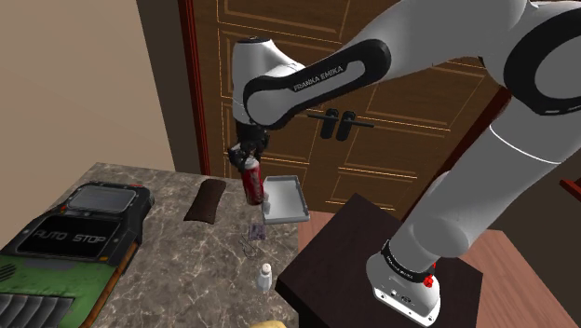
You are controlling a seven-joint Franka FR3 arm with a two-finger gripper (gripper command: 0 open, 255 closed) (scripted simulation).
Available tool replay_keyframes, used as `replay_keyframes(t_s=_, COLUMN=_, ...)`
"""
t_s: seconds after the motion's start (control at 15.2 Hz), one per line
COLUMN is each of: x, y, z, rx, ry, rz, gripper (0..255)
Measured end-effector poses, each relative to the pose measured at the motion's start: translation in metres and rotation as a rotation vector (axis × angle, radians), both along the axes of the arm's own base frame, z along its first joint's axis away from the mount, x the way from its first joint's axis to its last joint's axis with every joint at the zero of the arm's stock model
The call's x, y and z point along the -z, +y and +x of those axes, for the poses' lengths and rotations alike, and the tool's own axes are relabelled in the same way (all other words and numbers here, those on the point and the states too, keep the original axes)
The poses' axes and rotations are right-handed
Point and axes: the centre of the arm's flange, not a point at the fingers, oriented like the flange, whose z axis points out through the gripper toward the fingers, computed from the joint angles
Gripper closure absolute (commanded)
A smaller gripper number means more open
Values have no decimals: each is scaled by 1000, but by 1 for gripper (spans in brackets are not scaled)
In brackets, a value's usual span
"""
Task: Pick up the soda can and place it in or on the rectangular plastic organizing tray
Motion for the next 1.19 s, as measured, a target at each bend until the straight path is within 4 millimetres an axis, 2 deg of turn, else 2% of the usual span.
replay_keyframes(t_s=0.86, x=-22, y=-167, z=-23, rx=-1, ry=0, rz=0, gripper=255)
replay_keyframes(t_s=0.99, x=-15, y=-179, z=-25, rx=-1, ry=0, rz=1, gripper=255)
replay_keyframes(t_s=1.19, x=0, y=-183, z=-26, rx=-2, ry=1, rz=1, gripper=255)
